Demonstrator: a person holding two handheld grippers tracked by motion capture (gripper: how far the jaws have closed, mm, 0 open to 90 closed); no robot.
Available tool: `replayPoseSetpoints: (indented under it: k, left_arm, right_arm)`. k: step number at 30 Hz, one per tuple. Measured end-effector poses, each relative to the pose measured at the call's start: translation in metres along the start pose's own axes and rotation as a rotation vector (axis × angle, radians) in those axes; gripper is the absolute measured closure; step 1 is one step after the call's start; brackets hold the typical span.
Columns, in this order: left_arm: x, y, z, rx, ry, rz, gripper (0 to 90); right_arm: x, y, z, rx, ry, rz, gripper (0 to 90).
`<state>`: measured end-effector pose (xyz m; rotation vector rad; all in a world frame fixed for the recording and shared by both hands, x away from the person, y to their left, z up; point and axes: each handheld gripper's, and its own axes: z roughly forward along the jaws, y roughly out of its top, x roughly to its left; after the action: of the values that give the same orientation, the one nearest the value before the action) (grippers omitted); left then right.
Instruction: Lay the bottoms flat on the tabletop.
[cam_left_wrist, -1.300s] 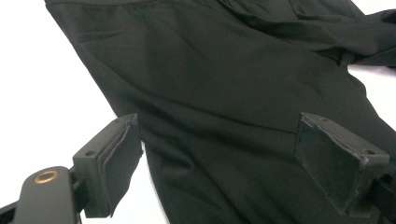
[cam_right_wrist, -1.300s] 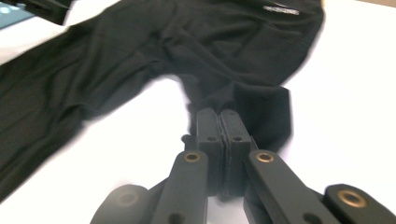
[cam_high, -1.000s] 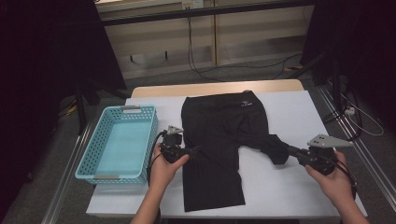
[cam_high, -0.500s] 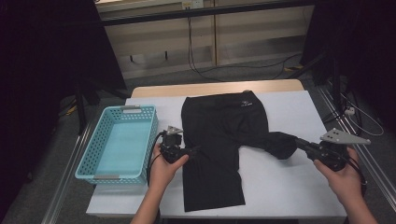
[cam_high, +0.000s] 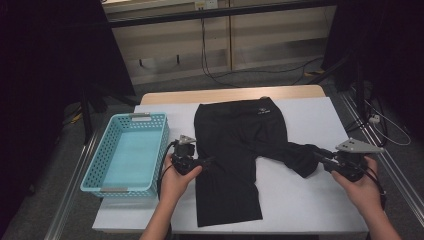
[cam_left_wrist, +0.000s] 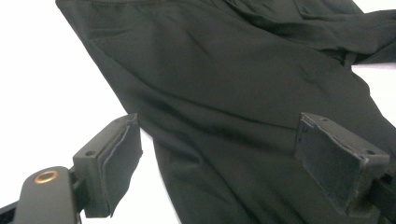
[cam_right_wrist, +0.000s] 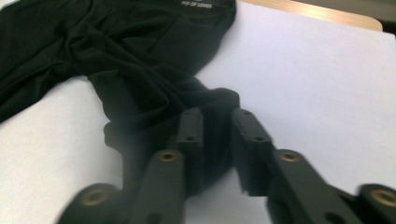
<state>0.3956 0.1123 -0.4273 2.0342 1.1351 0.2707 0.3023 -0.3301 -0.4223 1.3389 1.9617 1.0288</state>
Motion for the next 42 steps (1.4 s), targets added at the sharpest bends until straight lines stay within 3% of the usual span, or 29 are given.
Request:
replayPoseSetpoints:
  k: [5,8,11,12,16,19,21,22,27,35,38,42]
  left_arm:
    - [0.0,0.0,-0.001,0.0,-0.003,0.0,15.4]
    - [0.001,-0.001,-0.002,0.003,-0.002,0.0,15.4]
    - [0.002,-0.003,-0.002,0.009,0.001,-0.001,15.3]
    - [0.002,-0.003,-0.002,0.009,0.003,-0.003,15.3]
    - [0.004,-0.003,-0.005,0.006,0.005,-0.004,15.3]
    - [0.006,-0.005,-0.007,0.008,0.012,-0.005,15.2]
    - [0.006,-0.006,-0.007,0.009,0.013,-0.009,15.1]
    - [0.006,-0.006,-0.008,0.006,0.015,-0.009,15.1]
    - [0.008,-0.006,-0.012,0.005,0.014,-0.004,15.1]
    - [0.007,-0.005,-0.012,-0.001,0.021,-0.006,15.0]
    - [0.006,-0.005,-0.012,0.004,0.022,-0.003,15.0]
    - [0.006,-0.005,-0.011,0.006,0.018,-0.004,14.9]
  right_arm:
    - [0.022,0.013,0.002,-0.052,0.014,-0.052,44.0]
    - [0.033,0.018,0.003,-0.067,0.037,-0.085,43.5]
    - [0.046,0.018,0.014,-0.02,0.099,-0.115,54.4]
    - [0.05,0.016,0.02,-0.001,0.115,-0.118,54.4]
    - [0.056,0.011,0.043,0.082,0.117,-0.161,56.5]
    - [0.057,0.009,0.053,0.122,0.12,-0.18,65.2]
    - [0.057,0.008,0.055,0.133,0.135,-0.202,80.2]
    - [0.056,0.009,0.054,0.129,0.15,-0.207,82.9]
    - [0.054,0.015,0.043,0.091,0.18,-0.17,88.1]
    - [0.057,0.036,0.01,-0.035,0.261,-0.126,87.5]
    - [0.056,0.034,0.015,-0.031,0.256,-0.116,87.5]
    - [0.051,0.023,0.04,0.019,0.238,-0.07,87.6]
